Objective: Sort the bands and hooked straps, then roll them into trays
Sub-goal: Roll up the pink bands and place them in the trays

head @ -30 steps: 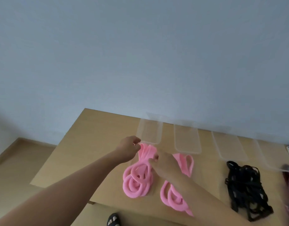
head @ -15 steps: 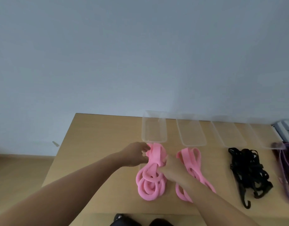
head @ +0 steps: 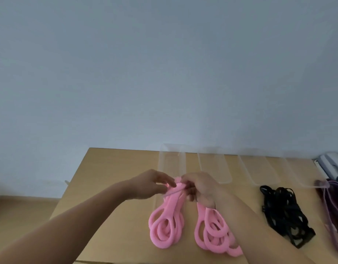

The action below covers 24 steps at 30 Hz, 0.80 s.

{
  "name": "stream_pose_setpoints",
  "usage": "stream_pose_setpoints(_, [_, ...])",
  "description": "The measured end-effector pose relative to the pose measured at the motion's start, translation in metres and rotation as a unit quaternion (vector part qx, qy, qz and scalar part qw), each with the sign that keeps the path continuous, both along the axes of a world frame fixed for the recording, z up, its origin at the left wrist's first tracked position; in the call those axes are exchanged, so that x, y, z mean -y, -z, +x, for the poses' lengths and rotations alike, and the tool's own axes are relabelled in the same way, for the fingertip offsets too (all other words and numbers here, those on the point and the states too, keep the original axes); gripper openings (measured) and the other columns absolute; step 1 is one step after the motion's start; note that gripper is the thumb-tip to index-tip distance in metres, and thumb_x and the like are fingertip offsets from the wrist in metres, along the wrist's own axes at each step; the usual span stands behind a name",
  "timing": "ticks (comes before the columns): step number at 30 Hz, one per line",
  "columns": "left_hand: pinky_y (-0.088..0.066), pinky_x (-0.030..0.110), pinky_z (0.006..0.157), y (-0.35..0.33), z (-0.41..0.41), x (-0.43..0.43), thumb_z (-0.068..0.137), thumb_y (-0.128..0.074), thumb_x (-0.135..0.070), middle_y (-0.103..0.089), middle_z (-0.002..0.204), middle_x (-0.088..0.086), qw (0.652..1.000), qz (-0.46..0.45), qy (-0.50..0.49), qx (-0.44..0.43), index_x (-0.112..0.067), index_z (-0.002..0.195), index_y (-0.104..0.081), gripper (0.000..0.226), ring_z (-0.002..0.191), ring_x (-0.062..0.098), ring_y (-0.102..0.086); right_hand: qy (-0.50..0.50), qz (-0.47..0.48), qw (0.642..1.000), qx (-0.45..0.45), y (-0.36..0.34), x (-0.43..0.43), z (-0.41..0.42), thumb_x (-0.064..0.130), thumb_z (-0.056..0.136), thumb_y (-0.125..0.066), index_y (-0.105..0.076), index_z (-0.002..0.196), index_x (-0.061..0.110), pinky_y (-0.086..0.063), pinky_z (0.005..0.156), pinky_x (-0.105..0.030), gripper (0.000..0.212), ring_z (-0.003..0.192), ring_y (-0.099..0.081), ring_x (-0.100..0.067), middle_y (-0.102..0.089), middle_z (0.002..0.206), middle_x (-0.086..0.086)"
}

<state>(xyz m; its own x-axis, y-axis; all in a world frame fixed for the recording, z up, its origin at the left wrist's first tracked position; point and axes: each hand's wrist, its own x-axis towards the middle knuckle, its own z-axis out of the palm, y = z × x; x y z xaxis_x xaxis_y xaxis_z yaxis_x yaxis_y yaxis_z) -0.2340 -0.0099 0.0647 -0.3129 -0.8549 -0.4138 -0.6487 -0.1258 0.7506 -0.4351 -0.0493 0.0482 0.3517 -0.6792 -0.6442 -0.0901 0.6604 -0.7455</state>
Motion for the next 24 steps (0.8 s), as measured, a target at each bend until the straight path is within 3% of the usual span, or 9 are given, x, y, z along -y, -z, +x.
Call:
stream_pose_setpoints(2, [-0.048, 0.023, 0.094, -0.015, -0.006, 0.000, 0.086, -0.051, -0.020, -0.069, 0.120, -0.012, 0.997, 0.007, -0.040, -0.063, -0.023, 0.115, -0.072, 0.036, 0.111, 0.010, -0.060, 0.014, 0.005, 0.999, 0.045, -0.011, 0.009, -0.008, -0.002, 0.079, -0.059, -0.062, 0.073, 0.003, -0.037, 0.040, -0.023, 0.008, 0.042, -0.046, -0.017, -0.050, 0.057, -0.010])
stream_pose_setpoints(4, [-0.047, 0.017, 0.088, -0.027, -0.011, 0.000, 0.078, -0.046, -0.027, -0.067, 0.122, -0.014, 0.992, -0.004, -0.069, -0.102, -0.022, 0.112, -0.072, 0.043, 0.112, 0.008, -0.059, 0.022, 0.009, 0.997, 0.076, -0.019, 0.016, -0.018, 0.000, 0.079, -0.060, -0.062, 0.078, 0.004, -0.039, 0.040, -0.024, 0.005, 0.044, -0.048, -0.018, -0.052, 0.058, -0.011])
stream_pose_setpoints(8, [-0.041, 0.027, 0.104, -0.045, -0.021, 0.005, 0.073, -0.052, -0.023, -0.063, 0.130, -0.015, 0.989, -0.025, -0.058, -0.130, -0.027, 0.109, -0.073, 0.041, 0.124, 0.001, -0.053, -0.005, 0.015, 0.996, 0.092, -0.025, 0.020, -0.029, 0.002, 0.081, -0.060, -0.061, 0.078, 0.006, -0.041, 0.041, -0.025, 0.004, 0.045, -0.049, -0.016, -0.052, 0.059, -0.009])
stream_pose_setpoints(13, [-0.045, 0.037, 0.103, -0.052, -0.021, 0.015, 0.069, -0.054, -0.027, -0.070, 0.120, 0.002, 0.977, -0.008, -0.041, -0.209, -0.015, 0.110, -0.074, 0.047, 0.116, 0.022, -0.060, 0.006, 0.062, 0.987, 0.145, -0.028, 0.016, -0.032, 0.003, 0.072, -0.057, -0.058, 0.077, 0.006, -0.041, 0.039, -0.023, 0.006, 0.043, -0.049, -0.013, -0.054, 0.061, -0.008])
stream_pose_setpoints(15, [-0.047, 0.034, 0.098, -0.053, -0.016, 0.018, 0.072, -0.058, -0.026, -0.070, 0.118, 0.005, 0.976, -0.005, -0.018, -0.219, -0.015, 0.112, -0.072, 0.044, 0.112, 0.020, -0.062, 0.028, 0.075, 0.983, 0.162, -0.029, 0.015, -0.031, 0.007, 0.067, -0.056, -0.059, 0.075, 0.004, -0.041, 0.040, -0.022, 0.009, 0.043, -0.048, -0.012, -0.055, 0.062, -0.007])
stream_pose_setpoints(17, [-0.048, 0.038, 0.102, -0.051, -0.013, 0.023, 0.088, -0.063, -0.023, -0.072, 0.114, 0.004, 0.982, -0.036, -0.010, -0.185, -0.016, 0.112, -0.073, 0.027, 0.111, 0.018, -0.064, 0.009, 0.055, 0.991, 0.124, -0.032, 0.012, -0.026, 0.008, 0.076, -0.054, -0.060, 0.076, 0.006, -0.040, 0.041, -0.022, 0.006, 0.044, -0.048, -0.013, -0.056, 0.063, -0.007])
stream_pose_setpoints(20, [-0.051, 0.046, 0.101, -0.050, -0.004, 0.027, 0.099, -0.057, -0.020, -0.074, 0.110, 0.005, 0.978, -0.034, -0.029, -0.203, -0.012, 0.115, -0.068, 0.021, 0.102, 0.027, -0.070, -0.062, -0.036, 0.997, -0.034, -0.045, 0.006, -0.016, 0.025, 0.085, -0.054, -0.068, 0.081, 0.011, -0.036, 0.043, -0.024, 0.020, 0.049, -0.050, -0.016, -0.061, 0.066, -0.008])
stream_pose_setpoints(22, [-0.055, 0.045, 0.094, -0.053, 0.009, 0.028, 0.100, -0.056, -0.020, -0.075, 0.108, 0.008, 0.972, -0.005, -0.036, -0.234, -0.009, 0.119, -0.064, 0.023, 0.095, 0.032, -0.073, -0.063, -0.134, 0.979, -0.140, -0.058, 0.003, -0.006, 0.040, 0.087, -0.053, -0.072, 0.083, 0.014, -0.040, 0.047, -0.026, 0.032, 0.053, -0.057, -0.017, -0.068, 0.071, -0.007])
stream_pose_setpoints(24, [-0.059, 0.044, 0.087, -0.055, 0.023, 0.029, 0.101, -0.054, -0.022, -0.074, 0.107, 0.012, 0.965, 0.017, -0.044, -0.259, -0.008, 0.119, -0.061, 0.024, 0.093, 0.036, -0.073, -0.006, -0.233, 0.958, -0.167, -0.072, 0.001, 0.006, 0.049, 0.093, -0.049, -0.073, 0.087, 0.018, -0.045, 0.052, -0.027, 0.039, 0.060, -0.064, -0.013, -0.072, 0.075, 0.000])
